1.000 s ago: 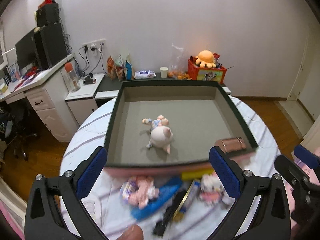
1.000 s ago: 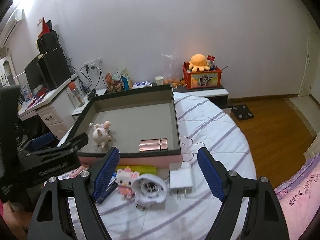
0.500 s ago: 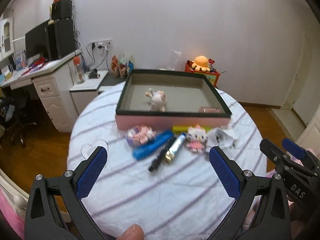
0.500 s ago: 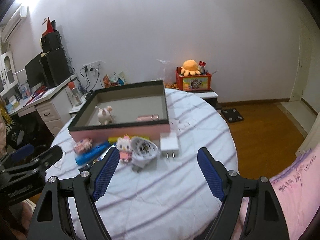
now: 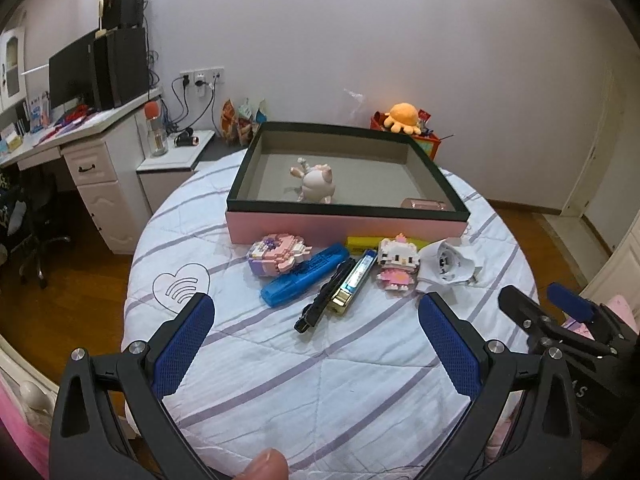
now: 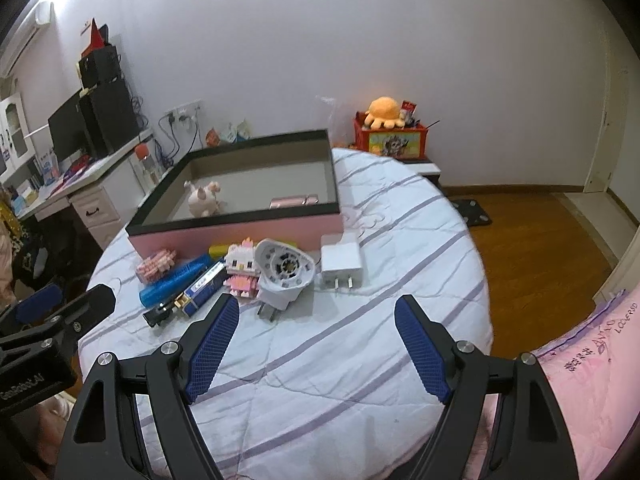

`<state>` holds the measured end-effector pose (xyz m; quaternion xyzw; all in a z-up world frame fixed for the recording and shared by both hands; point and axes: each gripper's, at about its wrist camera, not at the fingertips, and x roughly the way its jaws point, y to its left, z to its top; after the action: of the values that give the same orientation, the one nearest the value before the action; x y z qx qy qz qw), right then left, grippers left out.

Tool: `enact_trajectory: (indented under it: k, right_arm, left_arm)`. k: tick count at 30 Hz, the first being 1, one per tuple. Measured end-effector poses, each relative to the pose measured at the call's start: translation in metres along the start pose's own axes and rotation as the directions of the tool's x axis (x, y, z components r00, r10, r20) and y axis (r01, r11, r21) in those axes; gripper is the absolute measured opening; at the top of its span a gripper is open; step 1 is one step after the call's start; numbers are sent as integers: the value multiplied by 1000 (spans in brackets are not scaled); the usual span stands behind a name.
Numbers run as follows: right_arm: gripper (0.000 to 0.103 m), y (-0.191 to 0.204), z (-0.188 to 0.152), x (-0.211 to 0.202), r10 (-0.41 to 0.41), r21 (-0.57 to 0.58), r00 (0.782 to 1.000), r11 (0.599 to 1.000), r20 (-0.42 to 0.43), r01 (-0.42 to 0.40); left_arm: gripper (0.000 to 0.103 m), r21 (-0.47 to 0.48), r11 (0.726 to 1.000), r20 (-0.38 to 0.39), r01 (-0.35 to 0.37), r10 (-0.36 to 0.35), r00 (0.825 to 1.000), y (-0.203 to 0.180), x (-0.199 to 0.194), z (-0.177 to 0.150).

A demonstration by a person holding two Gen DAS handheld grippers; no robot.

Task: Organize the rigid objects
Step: 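Reach the right gripper to the white hair-dryer nozzle and grasp it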

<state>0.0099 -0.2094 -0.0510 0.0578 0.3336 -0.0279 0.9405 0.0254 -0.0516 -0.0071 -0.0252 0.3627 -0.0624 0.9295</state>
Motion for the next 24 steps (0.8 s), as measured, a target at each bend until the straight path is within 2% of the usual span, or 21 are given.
enact_trajectory:
  k: [12,24]
  right_arm:
    - [82,12,7,57,24,23,996,999,-91,-22]
    - [82,19,10,101,-42,58,988,997,-147,51]
  left_arm:
    - [103,-18,999,-10,-37,37,999,24,35,3]
    - [103,-44,998,-29,-46,45,999,48,64,9]
